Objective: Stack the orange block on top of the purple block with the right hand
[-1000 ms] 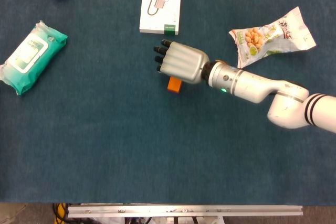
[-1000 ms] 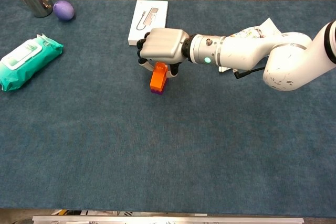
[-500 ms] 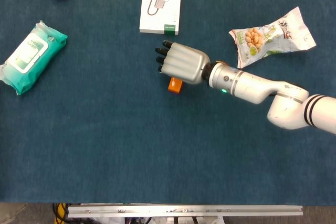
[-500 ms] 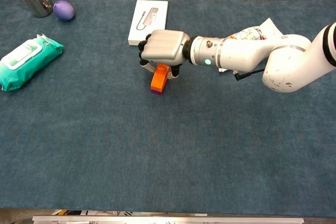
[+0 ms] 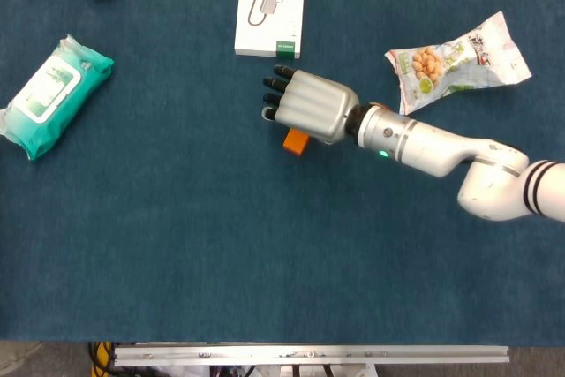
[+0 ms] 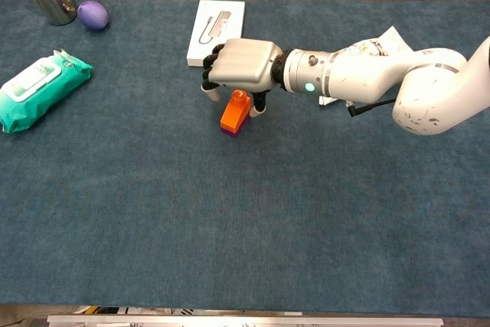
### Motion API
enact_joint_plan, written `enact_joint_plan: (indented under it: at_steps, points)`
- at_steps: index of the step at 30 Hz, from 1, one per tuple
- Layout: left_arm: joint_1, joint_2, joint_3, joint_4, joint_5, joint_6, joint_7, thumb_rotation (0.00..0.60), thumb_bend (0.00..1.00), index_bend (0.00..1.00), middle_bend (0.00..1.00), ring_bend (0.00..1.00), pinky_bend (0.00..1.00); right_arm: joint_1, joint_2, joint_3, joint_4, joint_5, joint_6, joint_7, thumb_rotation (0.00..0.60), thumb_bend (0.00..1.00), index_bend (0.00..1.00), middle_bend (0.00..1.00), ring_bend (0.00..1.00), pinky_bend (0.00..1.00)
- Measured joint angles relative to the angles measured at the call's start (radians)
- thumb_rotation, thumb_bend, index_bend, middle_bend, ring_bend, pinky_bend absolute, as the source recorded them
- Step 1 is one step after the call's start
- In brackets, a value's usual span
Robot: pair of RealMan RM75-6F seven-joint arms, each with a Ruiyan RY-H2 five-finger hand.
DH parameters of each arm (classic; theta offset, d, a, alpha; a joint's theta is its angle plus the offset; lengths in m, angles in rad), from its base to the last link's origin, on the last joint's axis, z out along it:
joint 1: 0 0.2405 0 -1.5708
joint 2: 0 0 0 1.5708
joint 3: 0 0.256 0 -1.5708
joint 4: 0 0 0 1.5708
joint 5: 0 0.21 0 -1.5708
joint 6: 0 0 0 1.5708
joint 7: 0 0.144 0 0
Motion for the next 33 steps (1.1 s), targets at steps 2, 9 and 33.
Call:
enact_joint_plan:
  at_steps: [2,9,33]
  points:
    - [-0.002,0.001,-0.001,-0.001,0.001,-0.002,-0.002,0.600,0.23,0.24,0.27,0.26,0.16,-0.009,0.019,0.006,-0.032,0.008,0.010,-0.014,0.600,0.00,0.10,0.17,0.06,0.12]
    - [-0.015,0.005,-0.006,0.001,0.000,-0.015,-0.010,0.600,0.23,0.24,0.27,0.26,0.16,-0.080,0.124,0.031,-0.188,0.059,0.093,-0.095,0.600,0.00,0.09,0.18,0.05,0.11]
    - [-0.067,-0.001,-0.014,0.016,0.035,-0.046,0.016,0.600,0.23,0.24,0.27,0.26,0.16,-0.756,0.587,-0.099,-0.726,0.172,0.801,-0.503,0.600,0.13,0.44,0.36,0.17,0.17]
